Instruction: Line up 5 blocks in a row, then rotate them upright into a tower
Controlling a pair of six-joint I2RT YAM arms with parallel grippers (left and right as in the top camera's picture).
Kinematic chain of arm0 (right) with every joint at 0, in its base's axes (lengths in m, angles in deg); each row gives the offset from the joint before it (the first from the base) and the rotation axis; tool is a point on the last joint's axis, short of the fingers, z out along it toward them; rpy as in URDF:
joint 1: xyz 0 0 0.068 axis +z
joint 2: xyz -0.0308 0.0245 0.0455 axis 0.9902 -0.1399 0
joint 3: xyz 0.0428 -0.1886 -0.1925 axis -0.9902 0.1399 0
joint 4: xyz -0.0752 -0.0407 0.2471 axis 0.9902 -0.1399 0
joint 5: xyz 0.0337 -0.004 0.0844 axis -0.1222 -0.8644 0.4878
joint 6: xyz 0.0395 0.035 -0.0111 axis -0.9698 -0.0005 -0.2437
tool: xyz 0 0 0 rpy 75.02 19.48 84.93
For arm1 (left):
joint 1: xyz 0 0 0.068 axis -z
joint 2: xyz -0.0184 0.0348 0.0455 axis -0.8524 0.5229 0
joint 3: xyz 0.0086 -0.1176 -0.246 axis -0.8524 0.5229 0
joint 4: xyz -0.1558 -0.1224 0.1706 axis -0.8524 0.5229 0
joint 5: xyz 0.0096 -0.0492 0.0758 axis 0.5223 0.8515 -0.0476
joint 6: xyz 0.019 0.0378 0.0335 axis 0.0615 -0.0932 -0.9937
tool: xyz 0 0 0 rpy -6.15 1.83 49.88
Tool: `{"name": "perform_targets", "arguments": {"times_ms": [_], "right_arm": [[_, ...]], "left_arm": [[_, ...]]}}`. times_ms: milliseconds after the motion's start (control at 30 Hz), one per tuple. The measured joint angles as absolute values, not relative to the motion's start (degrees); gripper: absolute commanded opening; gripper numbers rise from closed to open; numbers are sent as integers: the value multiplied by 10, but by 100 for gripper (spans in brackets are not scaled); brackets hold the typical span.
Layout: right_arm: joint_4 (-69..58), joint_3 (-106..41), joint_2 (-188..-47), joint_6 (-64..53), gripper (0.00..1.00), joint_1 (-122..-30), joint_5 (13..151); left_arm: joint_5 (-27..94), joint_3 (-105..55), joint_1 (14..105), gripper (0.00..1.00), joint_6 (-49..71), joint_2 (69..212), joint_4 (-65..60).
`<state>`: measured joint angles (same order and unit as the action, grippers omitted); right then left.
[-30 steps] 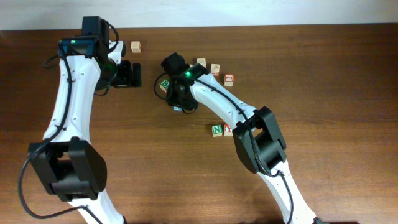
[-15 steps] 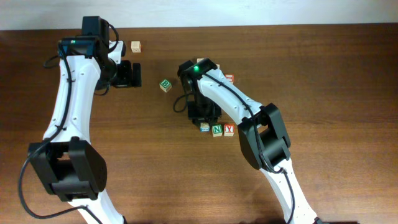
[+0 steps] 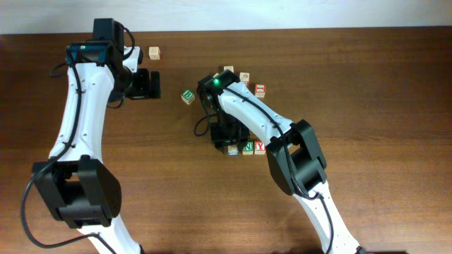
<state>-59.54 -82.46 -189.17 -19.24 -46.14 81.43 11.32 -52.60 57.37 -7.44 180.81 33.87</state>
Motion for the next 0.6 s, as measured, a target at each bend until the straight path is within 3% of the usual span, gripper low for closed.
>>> {"name": "perform_targets", "arguments": {"times_ms": [233, 467, 600], "right_arm": [[-598, -840, -1893, -183, 46, -470, 814], [-595, -977, -1895, -175, 47, -506, 793], [-544, -998, -1895, -149, 53, -555, 761]], "left_arm": [[113, -526, 574, 99, -75, 1808, 339], [113, -526, 574, 99, -75, 1808, 339], [113, -526, 574, 99, -75, 1808, 339]]}}
